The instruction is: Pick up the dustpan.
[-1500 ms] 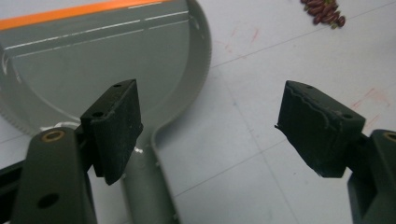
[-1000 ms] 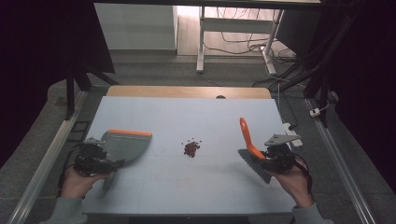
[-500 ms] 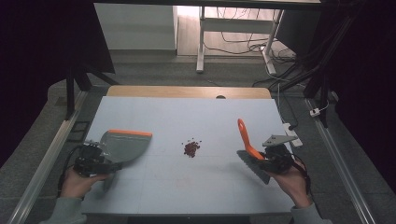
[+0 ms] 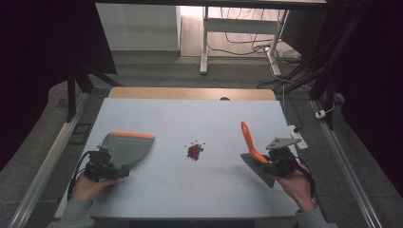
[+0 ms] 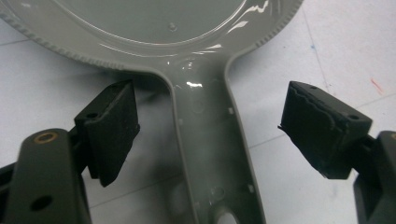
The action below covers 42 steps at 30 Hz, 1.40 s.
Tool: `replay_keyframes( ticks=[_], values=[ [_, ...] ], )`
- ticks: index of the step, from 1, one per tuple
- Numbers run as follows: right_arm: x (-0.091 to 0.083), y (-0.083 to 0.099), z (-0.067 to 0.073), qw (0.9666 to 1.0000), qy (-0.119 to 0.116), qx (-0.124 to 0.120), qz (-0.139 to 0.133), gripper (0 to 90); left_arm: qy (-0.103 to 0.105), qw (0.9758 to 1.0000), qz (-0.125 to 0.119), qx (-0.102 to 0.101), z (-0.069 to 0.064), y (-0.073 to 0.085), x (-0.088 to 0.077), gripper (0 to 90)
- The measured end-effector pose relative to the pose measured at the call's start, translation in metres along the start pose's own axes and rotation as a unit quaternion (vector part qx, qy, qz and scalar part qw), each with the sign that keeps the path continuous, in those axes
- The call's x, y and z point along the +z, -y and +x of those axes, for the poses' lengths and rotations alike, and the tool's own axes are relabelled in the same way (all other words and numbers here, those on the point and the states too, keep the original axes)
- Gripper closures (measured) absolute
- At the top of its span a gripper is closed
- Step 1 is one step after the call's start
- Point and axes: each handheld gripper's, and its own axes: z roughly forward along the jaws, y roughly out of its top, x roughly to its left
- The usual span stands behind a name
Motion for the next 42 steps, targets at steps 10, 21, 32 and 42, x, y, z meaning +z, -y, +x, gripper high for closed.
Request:
replay_keyframes(
  ticks=[10,21,32,42],
  values=[
    [0.000,0.000,0.001,1.0000,0.001,-0.002,0.000,70.9,0.015,0.9997,-0.004,-0.018,0.003,-0.001,0.006,31.6],
    [0.000,-0.001,0.000,1.0000,0.001,0.001,-0.002,70.9,0.035,0.9990,-0.012,-0.025,0.006,-0.003,0.010,44.6],
    [-0.002,-0.001,0.000,1.0000,-0.001,0.000,-0.008,70.9,0.036,0.9981,-0.025,-0.043,0.012,-0.001,0.010,57.9],
    [-0.002,-0.001,0.000,1.0000,0.003,0.004,-0.006,70.9,0.030,0.9976,-0.034,-0.052,0.015,0.001,0.008,61.6]
  ],
)
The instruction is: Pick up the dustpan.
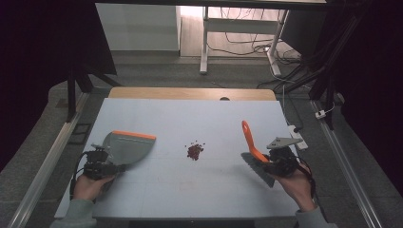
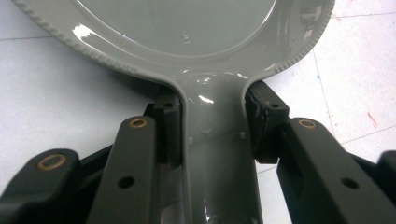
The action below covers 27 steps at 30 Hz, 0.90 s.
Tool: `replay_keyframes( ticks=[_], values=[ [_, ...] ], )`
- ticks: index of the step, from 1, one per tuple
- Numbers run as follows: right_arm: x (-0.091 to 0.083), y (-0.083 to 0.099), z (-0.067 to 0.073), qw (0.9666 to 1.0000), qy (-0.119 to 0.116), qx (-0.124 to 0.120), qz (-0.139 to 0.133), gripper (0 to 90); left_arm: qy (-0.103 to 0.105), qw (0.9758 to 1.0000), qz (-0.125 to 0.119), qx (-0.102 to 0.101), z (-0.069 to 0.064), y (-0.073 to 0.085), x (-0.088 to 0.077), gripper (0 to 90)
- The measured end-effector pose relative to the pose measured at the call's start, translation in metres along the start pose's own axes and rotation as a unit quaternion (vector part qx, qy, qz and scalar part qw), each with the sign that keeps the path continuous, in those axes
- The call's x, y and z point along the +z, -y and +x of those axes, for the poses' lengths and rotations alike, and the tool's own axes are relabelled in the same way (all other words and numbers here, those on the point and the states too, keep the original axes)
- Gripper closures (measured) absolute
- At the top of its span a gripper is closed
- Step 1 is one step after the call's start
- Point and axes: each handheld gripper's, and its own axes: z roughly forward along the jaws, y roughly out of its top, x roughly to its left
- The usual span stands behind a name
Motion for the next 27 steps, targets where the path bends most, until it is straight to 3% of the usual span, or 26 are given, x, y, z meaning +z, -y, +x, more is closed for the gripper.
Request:
replay_keyframes(
  ticks=[14,27],
  values=[
    [0.001,0.000,0.000,1.0000,0.002,0.002,0.001,70.9,-0.007,0.9990,-0.023,0.039,-0.003,0.001,-0.010,61.8],
    [0.001,0.000,-0.001,1.0000,0.004,0.002,0.003,70.9,0.017,0.9964,-0.052,0.064,-0.002,0.002,-0.020,61.8]
  ],
)
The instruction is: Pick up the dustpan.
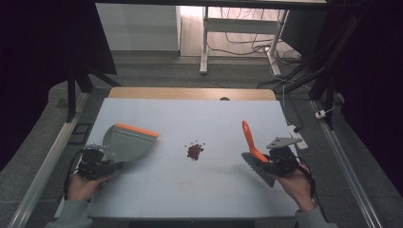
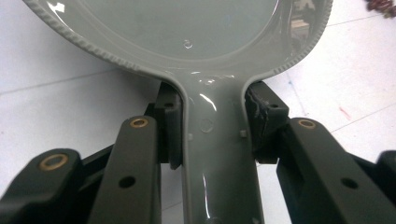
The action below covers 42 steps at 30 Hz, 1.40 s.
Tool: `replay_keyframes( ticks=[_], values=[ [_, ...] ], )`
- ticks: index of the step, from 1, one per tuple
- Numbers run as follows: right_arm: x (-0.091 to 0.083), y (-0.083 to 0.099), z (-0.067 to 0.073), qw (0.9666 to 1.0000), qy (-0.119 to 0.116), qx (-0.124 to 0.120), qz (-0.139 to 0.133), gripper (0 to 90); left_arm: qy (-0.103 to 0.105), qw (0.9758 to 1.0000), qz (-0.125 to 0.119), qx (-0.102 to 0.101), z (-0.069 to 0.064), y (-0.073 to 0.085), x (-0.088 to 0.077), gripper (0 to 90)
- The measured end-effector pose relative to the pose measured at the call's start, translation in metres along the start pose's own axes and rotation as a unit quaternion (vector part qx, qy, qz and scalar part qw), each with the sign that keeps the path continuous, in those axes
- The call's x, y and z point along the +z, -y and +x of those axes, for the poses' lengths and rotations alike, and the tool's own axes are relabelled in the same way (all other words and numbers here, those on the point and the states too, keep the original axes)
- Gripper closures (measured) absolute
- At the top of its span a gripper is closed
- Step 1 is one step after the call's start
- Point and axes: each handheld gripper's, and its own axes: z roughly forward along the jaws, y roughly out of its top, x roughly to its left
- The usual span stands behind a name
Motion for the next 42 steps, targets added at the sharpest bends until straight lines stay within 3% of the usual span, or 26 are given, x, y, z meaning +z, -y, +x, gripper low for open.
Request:
replay_keyframes(
  ticks=[16,21,22,33,42],
  values=[
    [0.000,0.000,-0.001,1.0000,0.001,0.000,-0.001,70.9,0.026,0.9983,-0.023,0.047,-0.007,-0.001,-0.009,61.8],
    [-0.001,0.000,-0.001,1.0000,0.002,0.001,-0.003,70.9,0.043,0.9966,-0.028,0.064,-0.009,-0.002,-0.011,61.8],
    [-0.001,0.000,-0.001,1.0000,0.001,0.003,-0.004,70.9,0.048,0.9957,-0.026,0.075,-0.011,-0.002,-0.011,61.8],
    [-0.001,-0.001,0.000,1.0000,-0.002,0.004,-0.007,70.9,0.066,0.9926,-0.030,0.097,-0.015,-0.003,-0.013,61.8],
    [0.000,-0.001,0.000,1.0000,-0.001,0.004,-0.006,70.9,0.086,0.9882,-0.024,0.125,-0.022,-0.004,-0.013,61.8]
  ],
)
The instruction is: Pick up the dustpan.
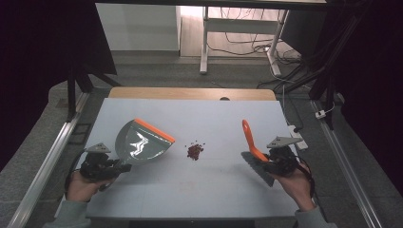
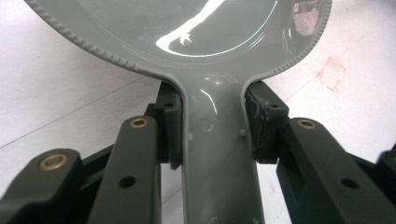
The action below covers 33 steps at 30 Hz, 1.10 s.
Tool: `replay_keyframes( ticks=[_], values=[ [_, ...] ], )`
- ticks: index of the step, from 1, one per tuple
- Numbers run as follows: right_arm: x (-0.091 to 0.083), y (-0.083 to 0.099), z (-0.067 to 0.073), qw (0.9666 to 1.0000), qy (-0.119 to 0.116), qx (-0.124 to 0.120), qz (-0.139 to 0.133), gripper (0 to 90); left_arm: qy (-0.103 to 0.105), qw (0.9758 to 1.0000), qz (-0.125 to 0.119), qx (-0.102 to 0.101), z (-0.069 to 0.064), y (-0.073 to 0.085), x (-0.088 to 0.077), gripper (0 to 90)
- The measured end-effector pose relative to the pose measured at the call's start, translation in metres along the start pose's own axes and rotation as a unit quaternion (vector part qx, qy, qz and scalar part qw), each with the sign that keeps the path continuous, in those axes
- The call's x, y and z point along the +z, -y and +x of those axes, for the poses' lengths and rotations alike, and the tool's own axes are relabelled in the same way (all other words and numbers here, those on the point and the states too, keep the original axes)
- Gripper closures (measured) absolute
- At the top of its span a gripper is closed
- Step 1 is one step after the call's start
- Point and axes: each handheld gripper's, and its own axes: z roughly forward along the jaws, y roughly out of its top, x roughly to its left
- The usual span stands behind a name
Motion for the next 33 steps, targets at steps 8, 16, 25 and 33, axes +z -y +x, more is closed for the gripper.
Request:
replay_keyframes(
  ticks=[8,16,25,33],
  values=[
    [0.000,0.000,0.000,1.0000,0.001,0.000,0.001,70.9,0.009,0.9997,0.007,0.020,-0.006,-0.002,0.002,61.8],
    [0.001,0.001,-0.001,1.0000,0.003,0.000,0.003,70.9,0.019,0.9992,0.017,0.031,-0.010,-0.004,0.005,61.8],
    [0.001,0.001,-0.001,1.0000,0.004,0.000,0.004,70.9,0.026,0.9980,0.031,0.049,-0.015,-0.005,0.010,61.8],
    [0.003,0.001,0.000,1.0000,0.003,-0.002,0.006,70.9,0.040,0.9956,0.051,0.067,-0.024,-0.007,0.021,61.8]
  ],
)
